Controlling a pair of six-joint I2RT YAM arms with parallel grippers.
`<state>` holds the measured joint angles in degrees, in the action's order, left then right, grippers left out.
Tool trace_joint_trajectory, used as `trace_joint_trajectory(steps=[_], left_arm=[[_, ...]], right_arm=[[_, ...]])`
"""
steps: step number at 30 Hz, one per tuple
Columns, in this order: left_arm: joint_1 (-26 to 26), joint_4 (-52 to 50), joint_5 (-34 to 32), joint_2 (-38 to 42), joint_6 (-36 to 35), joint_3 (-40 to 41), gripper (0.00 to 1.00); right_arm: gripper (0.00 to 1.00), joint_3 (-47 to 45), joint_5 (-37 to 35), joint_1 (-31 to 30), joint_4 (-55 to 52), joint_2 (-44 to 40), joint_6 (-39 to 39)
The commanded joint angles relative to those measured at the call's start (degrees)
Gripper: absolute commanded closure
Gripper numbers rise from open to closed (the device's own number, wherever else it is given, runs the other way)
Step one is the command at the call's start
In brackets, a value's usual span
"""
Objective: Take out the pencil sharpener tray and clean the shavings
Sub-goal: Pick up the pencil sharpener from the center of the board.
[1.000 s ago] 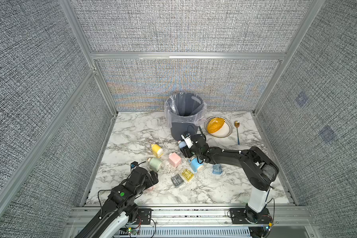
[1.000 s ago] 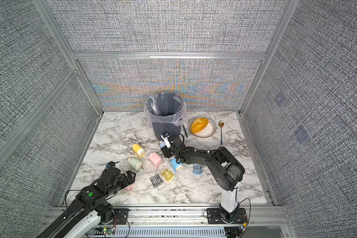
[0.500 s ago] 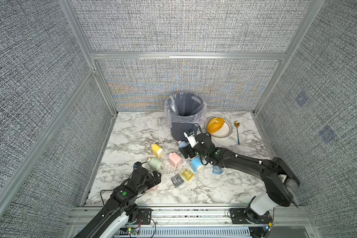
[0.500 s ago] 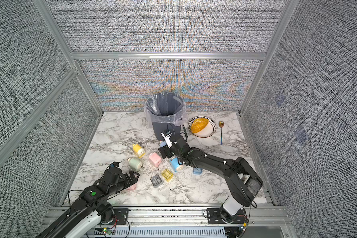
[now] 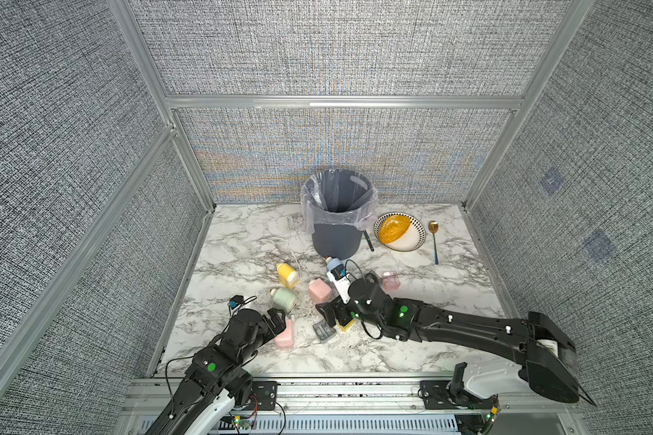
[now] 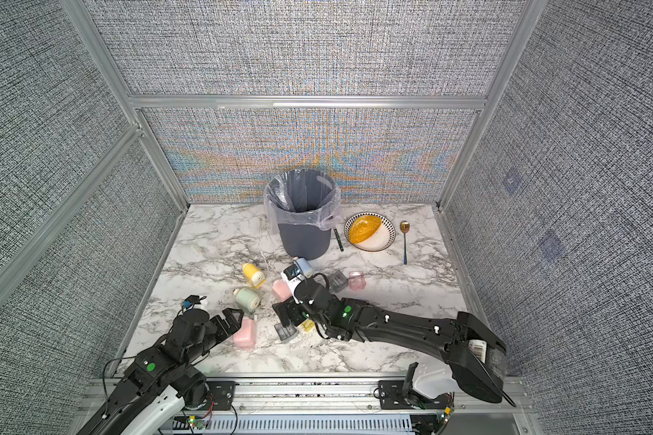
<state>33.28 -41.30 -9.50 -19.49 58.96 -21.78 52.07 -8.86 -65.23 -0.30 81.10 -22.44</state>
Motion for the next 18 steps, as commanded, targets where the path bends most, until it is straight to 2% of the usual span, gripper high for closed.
trace_joint_trajectory(steps=[1, 5, 8, 12, 18], left_arm=[[-0.2, -3.13, -10.87, -1.32, -2.84, -2.73, 0.0], [-0.94, -0.36, -15.09, -7.78, -6.86, -7.33, 0.0], [-3.49, 0.11, -15.93, -11.63, -10.45, -11.1, 0.0], [-8.61, 1.25, -13.74, -13.91, -14.44, -13.9, 0.0], [-13.28, 4.48, -8.06, -15.34, -14.71, -13.54, 0.0]], right_arm=[[0.04, 3.15, -2.86, -4.46, -2.45, 3.45, -7.55], [0.04, 11.03, -6.53, -10.57, -7.06, 11.55, -11.63], [0.04, 17.36, -9.11, -13.33, -11.33, 18.02, -14.67], [0.04, 24.86, -11.46, -15.85, -15.26, 25.31, -16.73], [0.06, 34.25, -15.2, -16.99, -22.84, 34.61, -18.93]])
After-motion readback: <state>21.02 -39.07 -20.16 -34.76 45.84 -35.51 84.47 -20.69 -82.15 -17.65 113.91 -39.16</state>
